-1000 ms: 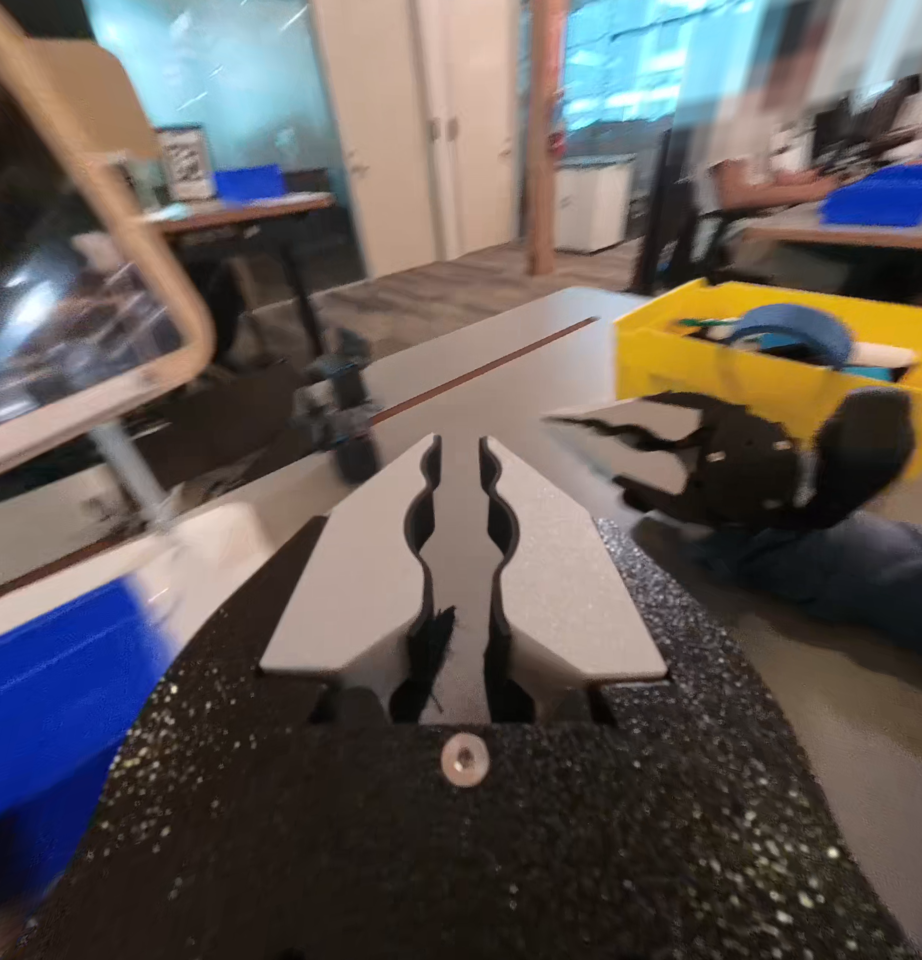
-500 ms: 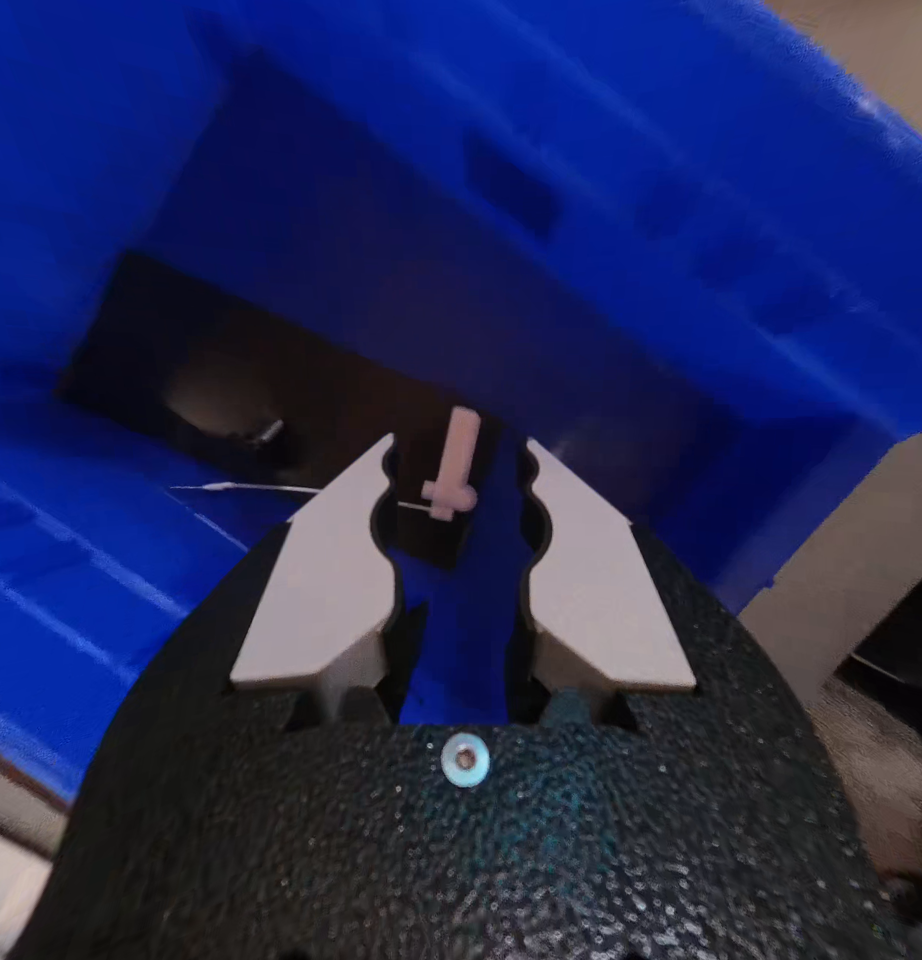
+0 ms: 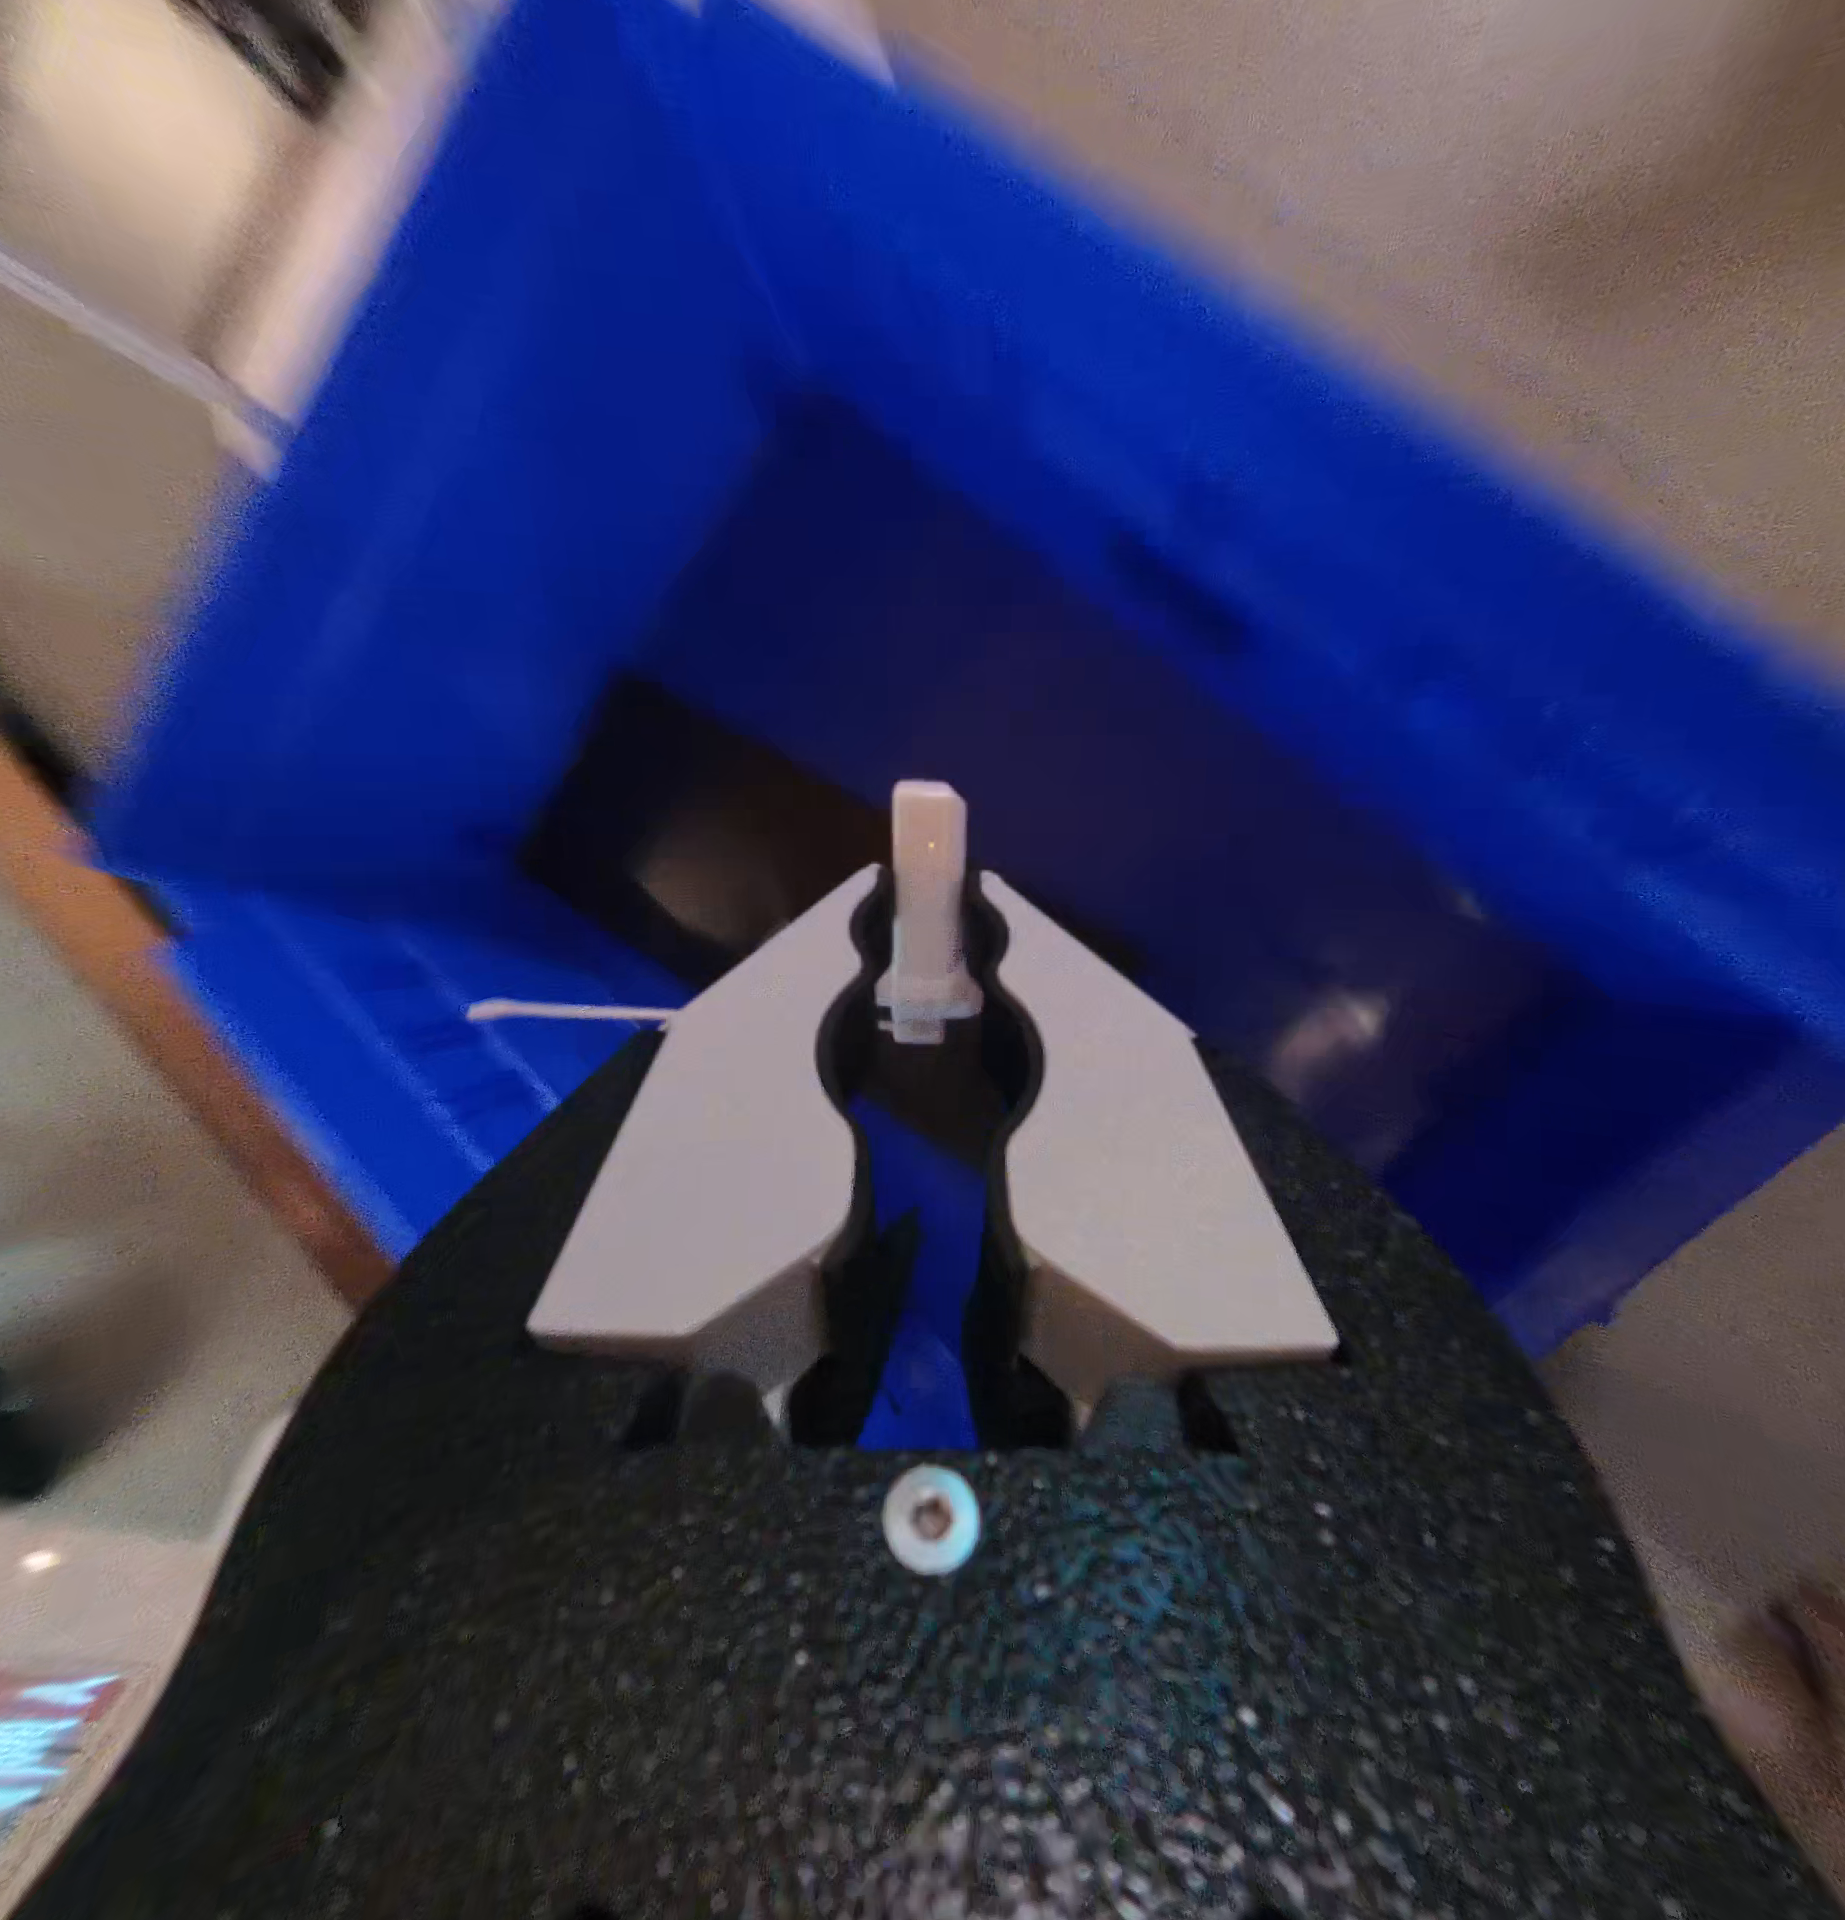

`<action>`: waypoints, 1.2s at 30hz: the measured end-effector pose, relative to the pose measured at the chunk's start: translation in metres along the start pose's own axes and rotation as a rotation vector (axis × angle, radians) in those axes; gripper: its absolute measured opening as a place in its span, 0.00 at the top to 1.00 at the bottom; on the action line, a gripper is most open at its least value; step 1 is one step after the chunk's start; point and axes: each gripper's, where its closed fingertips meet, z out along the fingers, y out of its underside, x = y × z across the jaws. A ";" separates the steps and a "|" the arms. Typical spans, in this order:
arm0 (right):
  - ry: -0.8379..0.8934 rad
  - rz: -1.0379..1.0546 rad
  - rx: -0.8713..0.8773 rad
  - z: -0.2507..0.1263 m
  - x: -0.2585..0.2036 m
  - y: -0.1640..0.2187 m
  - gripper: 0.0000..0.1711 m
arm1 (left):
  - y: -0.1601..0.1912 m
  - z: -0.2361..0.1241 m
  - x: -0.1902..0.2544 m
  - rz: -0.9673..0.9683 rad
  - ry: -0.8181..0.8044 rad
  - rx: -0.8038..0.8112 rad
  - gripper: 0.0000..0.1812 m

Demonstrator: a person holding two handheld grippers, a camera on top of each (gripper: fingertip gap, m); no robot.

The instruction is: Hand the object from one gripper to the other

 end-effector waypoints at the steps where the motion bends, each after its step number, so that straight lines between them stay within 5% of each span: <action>1: -0.001 0.005 0.001 0.000 -0.001 0.000 1.00 | -0.023 -0.016 -0.007 0.006 -0.078 0.106 0.94; 7: -0.054 0.019 0.030 0.001 -0.014 -0.008 1.00 | -0.172 -0.115 0.019 0.132 -0.465 0.792 0.94; 10: -0.087 0.055 0.059 -0.002 -0.019 -0.014 1.00 | -0.211 -0.097 0.044 0.317 -0.731 0.786 0.94; 14: -0.209 0.261 0.177 -0.021 -0.023 -0.034 0.95 | -0.254 -0.021 0.099 0.558 -0.826 0.769 0.94; 20: -0.336 0.444 0.152 -0.048 -0.006 -0.024 0.84 | -0.281 0.083 0.160 0.845 -0.796 0.715 0.94; 26: -0.443 0.612 -0.118 -0.051 -0.003 0.012 0.81 | -0.298 0.100 0.186 0.942 -0.768 0.768 0.94; 36: -0.545 0.671 -0.167 -0.055 -0.015 0.014 0.94 | -0.295 0.091 0.196 1.028 -0.792 0.793 0.94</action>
